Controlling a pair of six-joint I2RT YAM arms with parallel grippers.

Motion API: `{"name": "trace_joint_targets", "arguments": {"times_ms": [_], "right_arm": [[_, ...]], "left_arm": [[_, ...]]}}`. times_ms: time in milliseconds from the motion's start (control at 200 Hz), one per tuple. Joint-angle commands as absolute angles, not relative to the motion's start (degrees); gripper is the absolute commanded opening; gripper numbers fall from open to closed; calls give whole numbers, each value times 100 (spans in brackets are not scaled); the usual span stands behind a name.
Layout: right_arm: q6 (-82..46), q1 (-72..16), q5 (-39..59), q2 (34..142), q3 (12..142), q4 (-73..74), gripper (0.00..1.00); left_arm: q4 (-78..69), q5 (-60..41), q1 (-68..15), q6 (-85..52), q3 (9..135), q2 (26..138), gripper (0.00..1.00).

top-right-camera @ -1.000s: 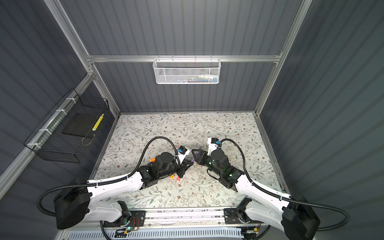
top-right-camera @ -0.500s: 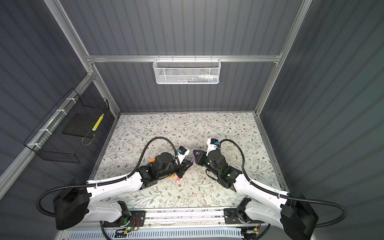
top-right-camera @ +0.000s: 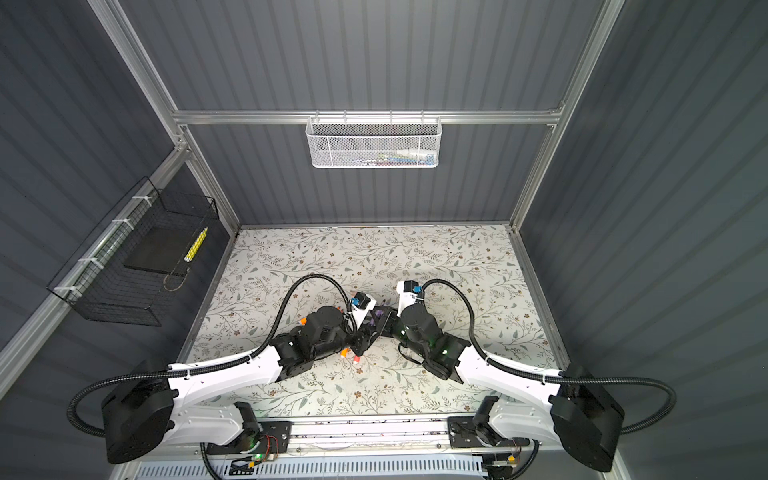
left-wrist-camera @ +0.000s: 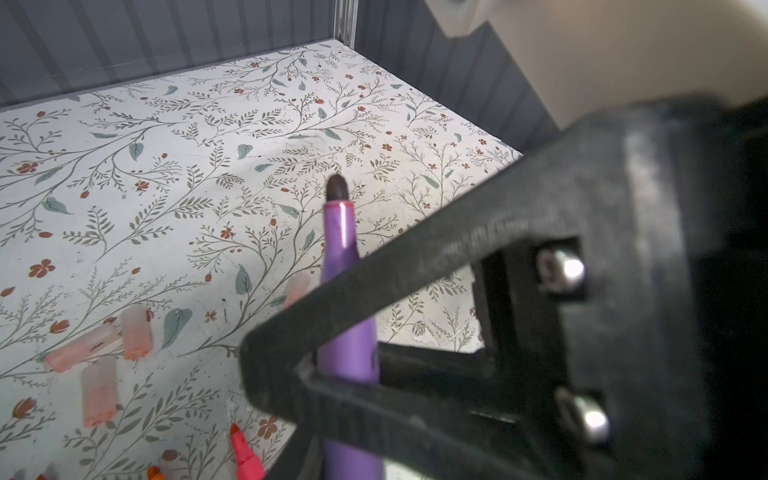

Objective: Insert the pens into the pen caps

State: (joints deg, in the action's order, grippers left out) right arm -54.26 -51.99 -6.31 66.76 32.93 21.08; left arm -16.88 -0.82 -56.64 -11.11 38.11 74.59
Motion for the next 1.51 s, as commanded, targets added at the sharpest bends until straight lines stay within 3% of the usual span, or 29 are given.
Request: {"name": "trace_joint_targets", "arguments": {"times_ms": [0, 290, 460, 540, 605, 645, 760, 865, 990, 1200, 1396, 1501], "right_arm": [[-5517, -5358, -628, 6774, 3427, 2345, 5], [-5659, -5458, -682, 6794, 3318, 2539, 4], [-5748, -5475, -632, 6818, 3265, 2678, 4], [-5698, -5484, -679, 6814, 3286, 2635, 18], [-5620, -5484, -806, 6748, 3293, 2499, 45], [-5550, -5484, -954, 6666, 3307, 2318, 56], [-5319, -5450, -1468, 6184, 3305, 1649, 74], [-5247, -5369, -1944, 5802, 3300, 848, 79], [-5383, -5151, -2327, 5497, 3164, 93, 79], [-5534, -4523, -2373, 5714, 3233, -965, 75], [-5411, -4265, -2215, 6630, 3613, -1612, 49], [-5449, -4269, -2241, 6990, 3716, -1712, 45]], "left_arm": [[-1846, 0, -5682, -1114, 3813, 7392, 39], [-1802, 78, -5680, -1169, 3838, 7414, 0], [-1810, 115, -5671, -1160, 3831, 7418, 0], [-1803, 168, -5675, -1202, 3831, 7429, 0], [-1794, 292, -5674, -1258, 3812, 7427, 0], [-1753, 465, -5666, -1333, 3809, 7442, 0], [-1667, 1155, -5588, -1674, 3780, 7479, 0], [-1568, 1762, -5433, -2010, 3721, 7481, 0], [-1246, 2505, -5425, -2216, 3756, 7427, 0], [-1352, 2286, -5427, -2127, 3698, 7394, 0], [-1234, 2048, -5423, -2105, 3866, 7605, 0], [-1386, 1892, -5420, -2082, 3799, 7611, 0]]}}
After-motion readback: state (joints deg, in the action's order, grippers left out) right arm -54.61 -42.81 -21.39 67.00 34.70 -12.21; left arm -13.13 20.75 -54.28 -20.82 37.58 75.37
